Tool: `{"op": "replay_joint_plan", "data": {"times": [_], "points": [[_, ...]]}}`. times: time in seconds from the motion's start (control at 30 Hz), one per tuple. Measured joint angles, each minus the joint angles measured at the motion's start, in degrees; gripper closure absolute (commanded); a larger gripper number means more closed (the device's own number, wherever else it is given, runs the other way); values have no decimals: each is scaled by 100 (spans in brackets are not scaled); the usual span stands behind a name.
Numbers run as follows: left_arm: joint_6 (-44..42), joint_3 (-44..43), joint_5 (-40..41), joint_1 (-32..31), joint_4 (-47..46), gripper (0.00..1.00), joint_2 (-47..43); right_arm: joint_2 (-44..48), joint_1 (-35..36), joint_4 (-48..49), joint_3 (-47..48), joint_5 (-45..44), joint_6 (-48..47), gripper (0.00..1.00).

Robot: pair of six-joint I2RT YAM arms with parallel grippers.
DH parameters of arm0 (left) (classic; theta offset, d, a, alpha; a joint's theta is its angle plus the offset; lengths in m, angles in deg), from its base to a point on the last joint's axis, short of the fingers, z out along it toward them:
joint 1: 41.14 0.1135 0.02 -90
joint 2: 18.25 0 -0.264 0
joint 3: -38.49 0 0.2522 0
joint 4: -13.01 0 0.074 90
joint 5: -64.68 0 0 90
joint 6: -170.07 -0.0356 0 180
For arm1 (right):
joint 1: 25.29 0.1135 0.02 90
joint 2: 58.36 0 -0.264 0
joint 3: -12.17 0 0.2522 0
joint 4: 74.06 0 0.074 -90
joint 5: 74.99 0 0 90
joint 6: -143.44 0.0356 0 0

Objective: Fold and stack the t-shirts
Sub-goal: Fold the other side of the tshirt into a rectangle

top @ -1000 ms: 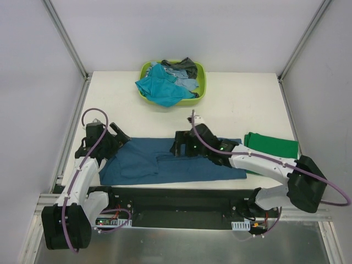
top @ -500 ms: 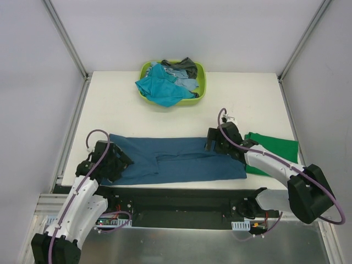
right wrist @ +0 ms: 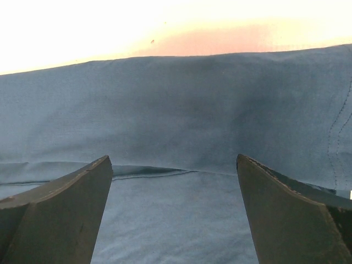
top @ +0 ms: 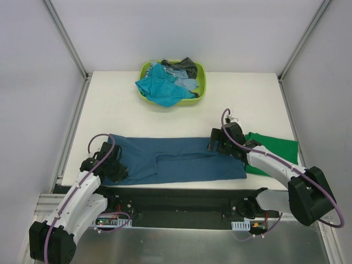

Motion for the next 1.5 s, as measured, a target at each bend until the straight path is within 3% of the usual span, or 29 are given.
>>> {"op": "replay_joint_plan", "data": {"times": [0.07,0.6,0.7,0.73,0.8,0.93,1.0,1.17,1.3,1.5], "points": [[-7,-66,-17,0,4,100,17,0,-13,0,0,22,-9,3],[369,-831,-317,-678,671,98,-350,-50,-146,-2,0,173,-31,3],[505,-800,-299,-745,732,84,-328,-90,-177,-2,0,212,-33,4],[527,-778,-299,-748,748,76,-310,-109,-186,-2,0,234,-33,3],[557,-756,-264,-748,785,50,-238,-136,-203,-7,0,267,-35,3],[557,-758,-151,-748,813,25,-109,-142,-223,-22,0,323,-48,3],[542,-798,-109,-748,841,1,-111,-136,-225,-26,0,343,-85,3],[341,-1322,76,-748,831,1,-79,90,-225,-44,0,363,-232,4],[2,-1506,-85,-748,7,1,254,348,-227,-26,0,361,-411,3],[-442,-1606,-260,-748,-1163,1,2302,162,-247,61,17,387,-671,4]]}}
